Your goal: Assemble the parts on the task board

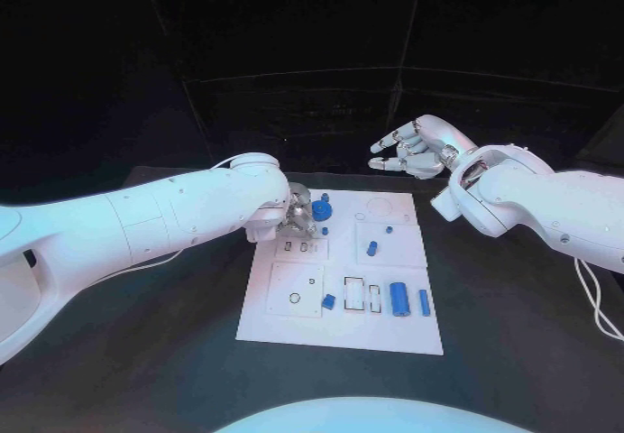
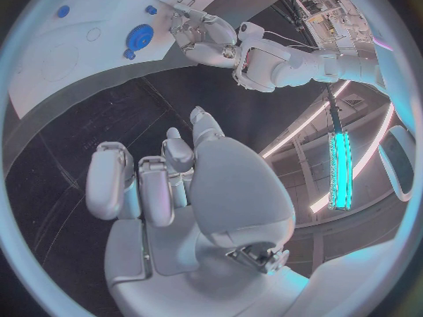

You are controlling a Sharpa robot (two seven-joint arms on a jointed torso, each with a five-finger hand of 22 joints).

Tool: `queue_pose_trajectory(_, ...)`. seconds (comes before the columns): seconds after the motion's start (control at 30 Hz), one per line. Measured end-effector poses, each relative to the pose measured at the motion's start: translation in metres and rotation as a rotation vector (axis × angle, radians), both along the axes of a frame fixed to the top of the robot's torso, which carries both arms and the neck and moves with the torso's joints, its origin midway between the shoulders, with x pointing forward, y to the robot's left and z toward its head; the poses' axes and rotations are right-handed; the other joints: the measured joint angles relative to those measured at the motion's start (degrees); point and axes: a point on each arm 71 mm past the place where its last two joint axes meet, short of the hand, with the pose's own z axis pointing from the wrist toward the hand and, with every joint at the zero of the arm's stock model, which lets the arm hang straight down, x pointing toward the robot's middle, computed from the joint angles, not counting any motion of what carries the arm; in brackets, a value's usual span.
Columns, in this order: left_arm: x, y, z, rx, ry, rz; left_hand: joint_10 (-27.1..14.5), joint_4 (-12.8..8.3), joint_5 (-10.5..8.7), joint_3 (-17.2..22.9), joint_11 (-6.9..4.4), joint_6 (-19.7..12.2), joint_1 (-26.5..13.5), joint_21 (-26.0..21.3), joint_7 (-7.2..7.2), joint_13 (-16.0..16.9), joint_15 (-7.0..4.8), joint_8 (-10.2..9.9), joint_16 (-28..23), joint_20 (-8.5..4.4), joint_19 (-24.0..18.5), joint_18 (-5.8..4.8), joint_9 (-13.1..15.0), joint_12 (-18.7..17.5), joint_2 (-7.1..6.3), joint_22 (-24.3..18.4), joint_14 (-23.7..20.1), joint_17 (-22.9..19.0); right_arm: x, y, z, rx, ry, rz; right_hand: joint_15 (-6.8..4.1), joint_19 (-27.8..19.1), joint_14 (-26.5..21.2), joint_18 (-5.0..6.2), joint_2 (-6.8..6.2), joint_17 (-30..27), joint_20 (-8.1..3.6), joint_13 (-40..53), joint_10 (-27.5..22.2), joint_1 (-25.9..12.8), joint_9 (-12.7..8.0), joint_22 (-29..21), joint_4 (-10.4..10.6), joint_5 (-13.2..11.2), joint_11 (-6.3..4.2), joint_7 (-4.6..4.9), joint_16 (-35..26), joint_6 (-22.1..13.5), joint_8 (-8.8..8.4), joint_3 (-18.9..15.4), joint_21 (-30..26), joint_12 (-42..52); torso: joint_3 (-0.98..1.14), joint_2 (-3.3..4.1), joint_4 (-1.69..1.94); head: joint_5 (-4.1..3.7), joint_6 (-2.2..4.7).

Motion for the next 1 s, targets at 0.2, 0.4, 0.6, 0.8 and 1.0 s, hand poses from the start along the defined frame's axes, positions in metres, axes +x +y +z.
queue_pose_trajectory(0.2, 0.001, 0.004, 0.0, -0.001, -0.002, 0.007, 0.0, 0.0, -0.04, 0.0, 0.0, 0.01, 0.0, 0.0, 0.01, 0.0, 0.0, 0.0, 0.0, 0.0, 0.0, 0.0, -0.01, 0.0, 0.0, 0.0, 0.0, 0.0, 0.0, 0.0, 0.0, 0.0, 0.001, 0.001, 0.0, 0.0, 0.0, 0.0, 0.0, 0.0, 0.0, 0.01, 0.0, 0.0, 0.0, 0.0, 0.0, 0.0, 0.0, 0.0, 0.0, 0.0, 0.0, 0.0, 0.0, 0.0, 0.0, 0.0, 0.0, 0.02, -0.1)
queue_pose_trajectory(0.4, 0.0, 0.007, 0.0, -0.006, -0.006, 0.01, 0.0, 0.07, -0.05, 0.25, 0.0, 0.09, -0.38, 0.0, 0.09, 0.0, 0.0, 0.28, 0.0, 0.0, 0.0, 0.0, -0.01, 0.0, -0.37, -0.02, 0.0, 0.0, -0.001, 0.0, 0.0, -0.004, 0.004, 0.005, 0.0, 0.0, 0.0, 0.0, 0.18, -0.01, 0.0, 0.01, 0.0, 0.2, 0.0, 0.0, 0.0, 0.0, 0.0, 0.21, 0.0, 0.21, 0.0, 0.0, 0.0, 0.0, -0.01, -0.03, 0.0, 0.02, -0.1)
queue_pose_trajectory(0.6, -0.001, 0.012, 0.001, -0.023, -0.015, 0.014, 0.0, 0.05, -0.04, 0.53, 0.0, 0.1, -1.26, -0.44, 0.1, -0.61, 0.0, 0.38, 0.0, 0.0, 0.0, 0.01, 0.15, -0.55, -0.94, -0.59, 0.0, 0.0, -0.005, 0.006, 0.0, -0.024, 0.0, 0.03, 0.01, 0.0, 0.0, 0.0, 0.59, -0.01, 0.0, -0.14, -0.21, 3.17, 0.0, -0.05, -1.32, 0.24, -0.21, -0.09, 0.0, 1.17, 0.54, 0.68, -0.06, 0.0, -0.02, -0.05, 0.0, -0.1, -0.07)
queue_pose_trajectory(0.8, -0.002, 0.028, 0.002, -0.075, -0.036, 0.042, -3.91, 1.01, -0.02, 0.76, 0.67, -1.45, -3.24, -3.24, 0.9, -7.46, 0.33, -1.1, 0.0, 0.43, -1.07, 0.0, -0.78, -6.56, -1.67, -4.29, -0.3, 0.0, -0.014, 0.017, 0.001, -0.093, -0.028, 0.09, -0.43, -0.2, 0.0, -0.01, 0.44, -0.01, -0.2, -0.18, 0.01, 5.47, 0.09, -0.07, -2.94, -1.51, -0.43, -0.43, 0.0, 3.36, 1.04, 1.98, -0.21, 0.0, -0.02, -0.08, 0.0, -0.26, 0.05)
queue_pose_trajectory(1.0, -0.006, 0.052, 0.006, -0.227, -0.067, 0.103, -11.51, 1.37, 0.02, 0.52, 2.24, -3.27, -4.47, -12.13, 2.48, -19.43, 1.67, -4.39, -3.53, 1.47, -5.23, 2.39, -3.89, -17.92, -3.35, -16.31, -0.21, 0.0, -0.031, 0.034, -0.008, -0.22, -0.065, 0.194, -0.43, -0.2, 0.0, 0.0, 0.16, -0.01, -0.2, 0.27, 0.53, 6.2, 0.09, 0.11, -3.8, -4.42, -0.95, -0.68, 0.0, 4.87, 1.37, 2.21, -0.21, 0.08, 0.0, -0.13, 0.0, -0.53, -0.08)
